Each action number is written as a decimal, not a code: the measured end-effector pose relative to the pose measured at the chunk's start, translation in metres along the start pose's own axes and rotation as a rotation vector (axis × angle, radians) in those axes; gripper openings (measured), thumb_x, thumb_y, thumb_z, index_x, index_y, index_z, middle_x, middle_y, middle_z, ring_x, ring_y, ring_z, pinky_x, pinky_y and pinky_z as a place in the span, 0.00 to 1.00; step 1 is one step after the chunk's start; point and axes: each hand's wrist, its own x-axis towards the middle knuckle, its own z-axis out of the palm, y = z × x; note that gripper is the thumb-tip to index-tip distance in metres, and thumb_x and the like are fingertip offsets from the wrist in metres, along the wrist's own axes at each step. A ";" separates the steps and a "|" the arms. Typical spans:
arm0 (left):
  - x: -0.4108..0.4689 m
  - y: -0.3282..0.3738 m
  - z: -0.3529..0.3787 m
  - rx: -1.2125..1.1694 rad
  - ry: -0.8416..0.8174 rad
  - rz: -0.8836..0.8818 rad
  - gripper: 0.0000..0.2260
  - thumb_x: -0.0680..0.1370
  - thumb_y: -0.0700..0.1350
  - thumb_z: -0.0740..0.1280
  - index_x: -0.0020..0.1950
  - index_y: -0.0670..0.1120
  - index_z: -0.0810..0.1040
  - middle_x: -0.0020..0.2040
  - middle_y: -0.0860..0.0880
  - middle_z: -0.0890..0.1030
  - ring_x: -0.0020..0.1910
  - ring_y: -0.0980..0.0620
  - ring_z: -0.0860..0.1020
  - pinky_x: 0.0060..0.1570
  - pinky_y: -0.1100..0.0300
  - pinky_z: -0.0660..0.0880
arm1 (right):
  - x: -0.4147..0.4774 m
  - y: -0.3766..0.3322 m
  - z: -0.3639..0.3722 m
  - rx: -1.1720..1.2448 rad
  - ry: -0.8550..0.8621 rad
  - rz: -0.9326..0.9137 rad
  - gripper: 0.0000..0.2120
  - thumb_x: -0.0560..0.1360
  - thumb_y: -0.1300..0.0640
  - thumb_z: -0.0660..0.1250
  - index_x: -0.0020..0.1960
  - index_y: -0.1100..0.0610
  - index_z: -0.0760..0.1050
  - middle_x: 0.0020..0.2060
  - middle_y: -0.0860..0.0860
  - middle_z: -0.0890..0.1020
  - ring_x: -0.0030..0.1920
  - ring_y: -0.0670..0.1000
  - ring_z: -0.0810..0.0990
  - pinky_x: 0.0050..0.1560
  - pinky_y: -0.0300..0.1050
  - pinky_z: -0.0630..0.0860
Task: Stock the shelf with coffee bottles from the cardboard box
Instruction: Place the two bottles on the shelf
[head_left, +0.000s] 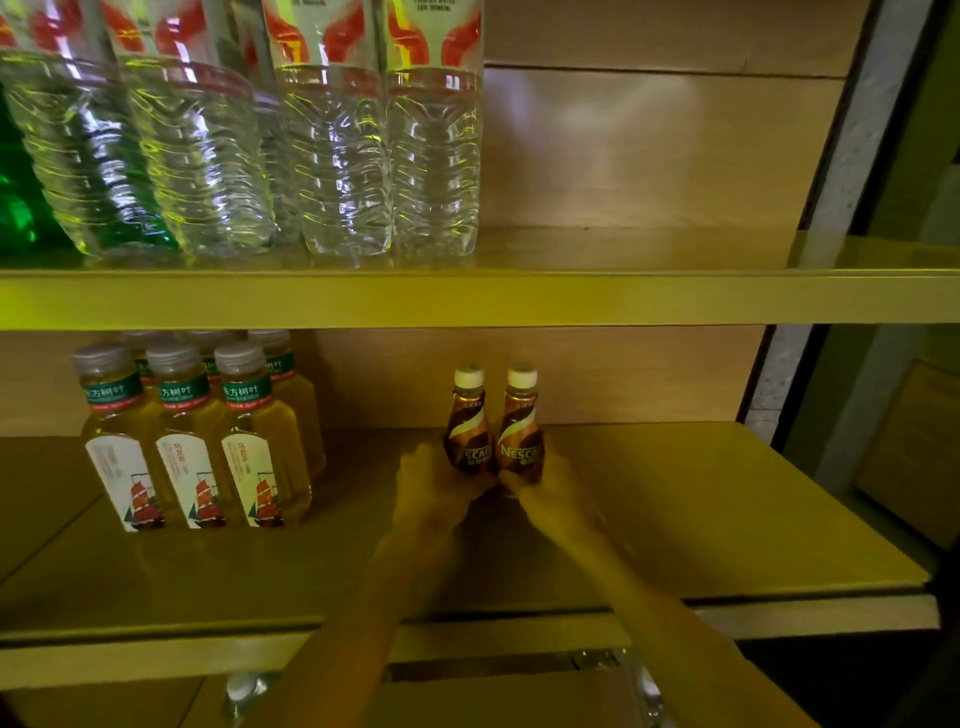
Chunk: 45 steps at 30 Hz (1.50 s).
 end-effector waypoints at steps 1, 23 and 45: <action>0.010 0.002 0.003 0.012 0.014 0.003 0.20 0.65 0.43 0.81 0.55 0.45 0.83 0.49 0.49 0.85 0.45 0.51 0.84 0.45 0.55 0.82 | 0.011 -0.001 0.002 -0.004 0.016 -0.007 0.29 0.74 0.53 0.73 0.72 0.50 0.67 0.62 0.49 0.80 0.55 0.49 0.82 0.49 0.41 0.79; 0.106 -0.008 0.030 0.087 0.043 0.021 0.27 0.67 0.50 0.80 0.62 0.44 0.77 0.56 0.48 0.83 0.53 0.47 0.82 0.51 0.48 0.82 | 0.100 0.005 0.015 0.004 0.092 -0.042 0.30 0.75 0.54 0.73 0.73 0.55 0.66 0.65 0.52 0.78 0.64 0.54 0.78 0.60 0.49 0.78; -0.186 -0.030 -0.051 0.732 -0.034 0.430 0.31 0.77 0.68 0.51 0.69 0.49 0.75 0.72 0.48 0.74 0.75 0.46 0.65 0.66 0.46 0.70 | -0.207 -0.007 -0.048 -0.652 -0.003 -0.171 0.33 0.80 0.32 0.47 0.78 0.48 0.59 0.77 0.49 0.64 0.78 0.52 0.59 0.76 0.56 0.60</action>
